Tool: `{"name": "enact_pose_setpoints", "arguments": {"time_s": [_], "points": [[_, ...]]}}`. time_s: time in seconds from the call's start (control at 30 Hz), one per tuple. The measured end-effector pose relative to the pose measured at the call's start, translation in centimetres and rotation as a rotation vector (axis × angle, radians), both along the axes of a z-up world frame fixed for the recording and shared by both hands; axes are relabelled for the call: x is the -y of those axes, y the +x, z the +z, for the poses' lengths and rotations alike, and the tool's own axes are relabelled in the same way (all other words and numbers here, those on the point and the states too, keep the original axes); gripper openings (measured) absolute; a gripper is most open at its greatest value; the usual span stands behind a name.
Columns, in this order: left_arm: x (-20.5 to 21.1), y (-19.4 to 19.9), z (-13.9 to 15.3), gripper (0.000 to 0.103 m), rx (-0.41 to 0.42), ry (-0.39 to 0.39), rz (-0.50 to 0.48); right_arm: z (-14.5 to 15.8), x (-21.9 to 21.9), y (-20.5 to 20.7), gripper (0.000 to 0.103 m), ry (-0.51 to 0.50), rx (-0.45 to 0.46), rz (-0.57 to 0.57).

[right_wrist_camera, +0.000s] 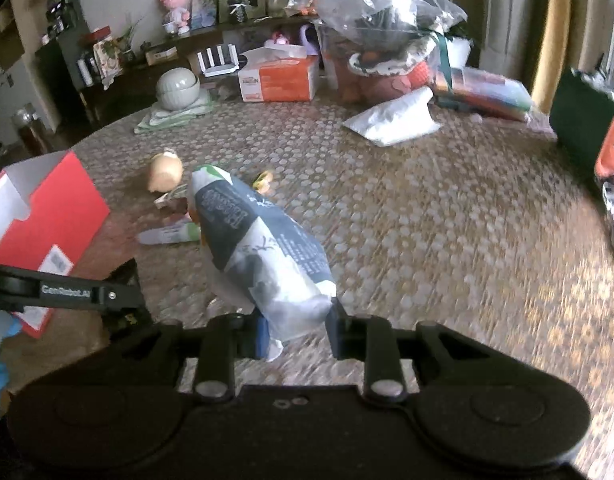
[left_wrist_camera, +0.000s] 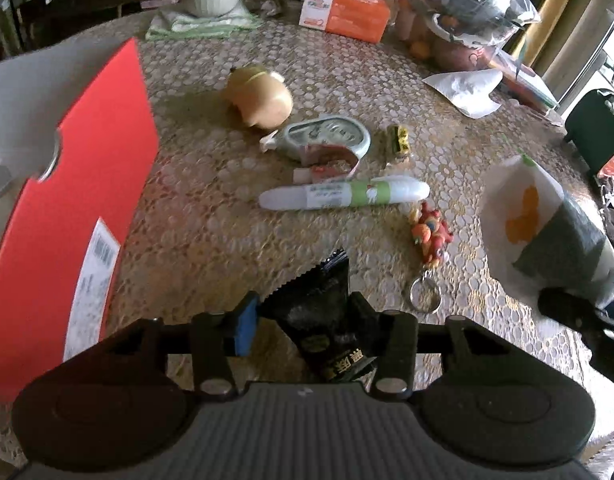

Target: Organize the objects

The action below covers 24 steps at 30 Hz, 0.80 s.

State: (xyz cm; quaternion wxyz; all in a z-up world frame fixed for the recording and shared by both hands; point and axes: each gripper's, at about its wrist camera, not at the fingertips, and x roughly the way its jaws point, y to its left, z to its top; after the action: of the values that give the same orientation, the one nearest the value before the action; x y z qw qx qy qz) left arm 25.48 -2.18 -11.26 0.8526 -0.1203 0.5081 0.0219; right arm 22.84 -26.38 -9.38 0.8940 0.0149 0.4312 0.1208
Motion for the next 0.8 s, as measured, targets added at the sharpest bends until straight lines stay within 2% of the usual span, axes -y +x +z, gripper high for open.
{"name": "enact_pose_setpoints", "arguments": {"time_s": [0.13, 0.37, 0.63, 0.8], "points": [[-1.1, -1.5, 0.2, 0.046, -0.009, -0.051, 0.009, 0.4, -1.2, -1.6, 0.027, 0.018, -0.02, -0.02], [-3.4, -4.6, 2.7, 0.046, 0.007, -0.097, -0.003, 2.4, -3.4, -4.2, 0.027, 0.047, -0.017, -0.022], [-6.4, -7.4, 5.8, 0.046, 0.041, -0.115, -0.021, 4.2, -6.8, -7.0, 0.027, 0.097, -0.011, -0.009], [-9.0, -9.0, 8.4, 0.043, 0.103, -0.102, -0.015, 6.0, -9.6, -7.6, 0.028, 0.107, 0.021, 0.035]]}}
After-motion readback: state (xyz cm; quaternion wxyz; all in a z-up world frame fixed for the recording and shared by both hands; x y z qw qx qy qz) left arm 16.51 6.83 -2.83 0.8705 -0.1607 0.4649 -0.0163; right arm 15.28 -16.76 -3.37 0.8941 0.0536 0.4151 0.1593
